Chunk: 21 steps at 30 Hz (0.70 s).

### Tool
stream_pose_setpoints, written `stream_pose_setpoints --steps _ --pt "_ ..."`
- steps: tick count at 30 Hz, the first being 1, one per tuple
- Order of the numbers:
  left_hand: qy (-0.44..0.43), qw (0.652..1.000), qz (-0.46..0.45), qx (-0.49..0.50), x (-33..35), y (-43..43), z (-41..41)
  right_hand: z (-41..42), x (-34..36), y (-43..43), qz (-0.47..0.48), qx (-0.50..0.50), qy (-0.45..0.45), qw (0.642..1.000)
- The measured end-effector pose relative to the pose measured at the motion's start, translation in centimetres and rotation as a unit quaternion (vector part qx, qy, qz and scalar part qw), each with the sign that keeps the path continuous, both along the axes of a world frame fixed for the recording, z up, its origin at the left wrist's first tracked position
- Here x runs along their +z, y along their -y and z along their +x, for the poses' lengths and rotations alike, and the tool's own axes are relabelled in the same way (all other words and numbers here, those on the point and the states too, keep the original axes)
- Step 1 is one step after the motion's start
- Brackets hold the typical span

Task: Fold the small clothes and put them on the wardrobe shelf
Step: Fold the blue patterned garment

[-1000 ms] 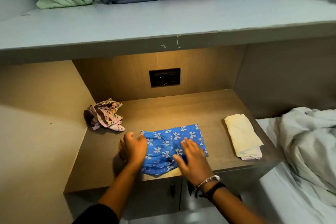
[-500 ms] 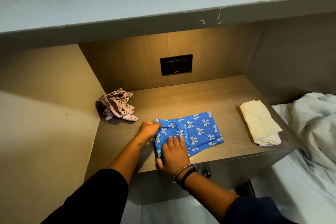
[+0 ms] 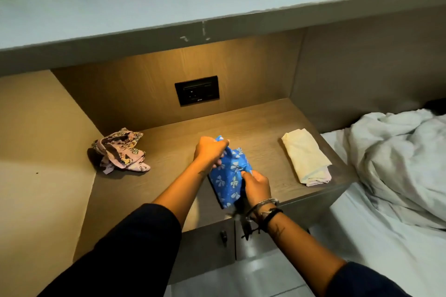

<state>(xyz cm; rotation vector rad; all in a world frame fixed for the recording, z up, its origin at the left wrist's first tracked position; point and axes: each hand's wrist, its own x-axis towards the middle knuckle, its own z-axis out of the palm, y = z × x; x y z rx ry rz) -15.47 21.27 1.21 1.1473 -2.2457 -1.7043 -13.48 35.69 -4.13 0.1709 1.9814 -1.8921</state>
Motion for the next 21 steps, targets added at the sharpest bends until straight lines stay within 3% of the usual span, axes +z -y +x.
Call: stream_pose_setpoints --steps 3,5,6,8,10,12,15,17,18,21 --pt "-0.035 0.999 -0.015 0.009 -0.8 -1.7 -1.4 -2.4 -0.4 -2.4 0.063 0.019 0.043 0.997" --pt "-0.067 0.996 -0.051 0.041 -1.7 -2.1 -1.4 -3.6 -0.4 -3.9 0.194 0.041 -0.035 0.979" --pt "-0.07 0.992 -0.082 0.059 -2.4 -2.2 -1.1 -4.1 -0.5 -4.7 0.264 0.041 -0.112 0.957" --pt "-0.032 0.984 -0.148 0.098 -3.4 -2.2 0.0 -4.6 -0.7 -5.9 0.384 0.049 -0.304 0.87" --pt "0.021 0.976 -0.163 0.144 -4.2 -2.3 1.3 -5.0 -1.1 -6.1 0.42 0.101 -0.423 0.797" --pt "0.075 0.974 -0.131 0.171 -5.2 -2.4 2.3 -5.1 -1.6 -5.5 0.404 0.217 -0.425 0.78" --pt "0.08 0.978 0.032 0.191 -6.3 -3.1 2.7 -5.2 -2.9 -3.9 0.447 0.365 -0.413 0.705" --pt "0.033 0.971 0.136 0.193 -6.2 -4.0 2.8 -5.1 -3.3 -3.3 0.457 0.376 -0.41 0.695" --pt "0.015 0.97 0.147 0.193 -6.1 -4.3 2.8 -5.1 -3.4 -3.2 0.453 0.373 -0.404 0.702" --pt "-0.028 0.974 0.156 0.164 -5.3 -5.0 2.7 -5.2 -3.3 -3.6 0.402 0.365 -0.358 0.759"
